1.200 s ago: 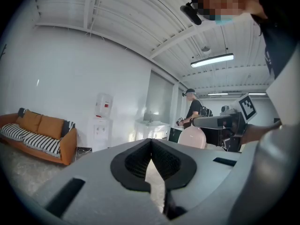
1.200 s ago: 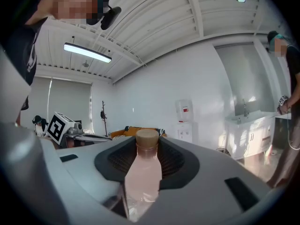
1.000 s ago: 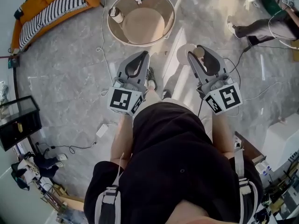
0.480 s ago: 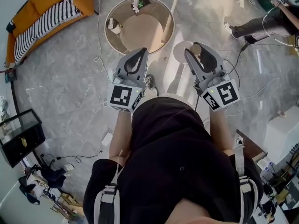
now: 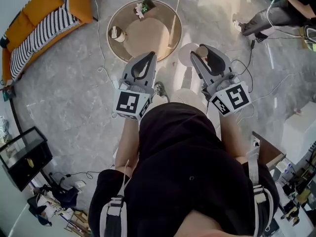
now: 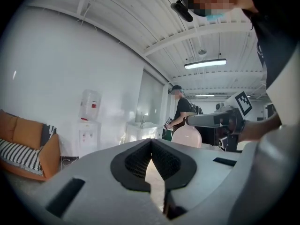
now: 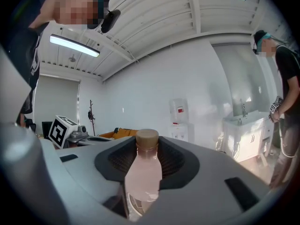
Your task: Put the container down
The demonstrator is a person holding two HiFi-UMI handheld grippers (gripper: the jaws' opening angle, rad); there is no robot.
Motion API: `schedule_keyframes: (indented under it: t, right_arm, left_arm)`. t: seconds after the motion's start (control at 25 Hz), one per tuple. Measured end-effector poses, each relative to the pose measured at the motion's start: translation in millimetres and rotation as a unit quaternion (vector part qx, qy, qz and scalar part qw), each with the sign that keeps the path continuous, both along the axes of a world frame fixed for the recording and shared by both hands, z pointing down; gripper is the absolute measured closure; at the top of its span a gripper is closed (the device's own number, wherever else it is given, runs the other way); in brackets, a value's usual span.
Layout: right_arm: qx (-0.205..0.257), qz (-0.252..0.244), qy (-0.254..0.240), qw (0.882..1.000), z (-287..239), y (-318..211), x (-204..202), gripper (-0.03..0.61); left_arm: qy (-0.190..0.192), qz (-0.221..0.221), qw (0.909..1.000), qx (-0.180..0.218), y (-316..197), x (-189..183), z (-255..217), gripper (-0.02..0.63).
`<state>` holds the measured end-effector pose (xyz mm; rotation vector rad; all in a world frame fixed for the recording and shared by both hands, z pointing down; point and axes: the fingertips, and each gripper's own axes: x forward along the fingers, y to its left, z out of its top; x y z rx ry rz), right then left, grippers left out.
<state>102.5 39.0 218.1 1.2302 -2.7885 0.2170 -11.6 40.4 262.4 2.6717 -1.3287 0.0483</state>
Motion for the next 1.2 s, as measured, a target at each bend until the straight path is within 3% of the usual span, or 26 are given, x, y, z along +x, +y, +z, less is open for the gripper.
schedule_keyframes:
  t: [0.32,0.56,0.88,1.2]
  right_arm:
    - [-0.01,-0.004,0.003,1.0,3.8,-27.3,-11.3,0.437]
    - [-0.01,-0.03,0.007,0.999,5.7,-54.9,-16.7,0.437]
    - [-0.007,-0.118,0.004,0.993,10.2,-120.7,-34.1,0.437]
    - [-0.003,-0.231,0.013,0.973,17.5,-158.1,-49.7,0.437]
  left_arm:
    - [0.0,-0.002,0.9999,-0.013,-27.0,-9.9,3.7,0.595]
    - [0.002,-0.035,0.9993,-0.016,-45.9,-19.2,3.5,0.595]
    - [-0.004,-0.123,0.9921,-0.023,-82.7,-31.9,-0.5,0.595]
    - [-0.008,-0.218,0.9757,-0.02,-97.7,-25.7,-9.9,0.595]
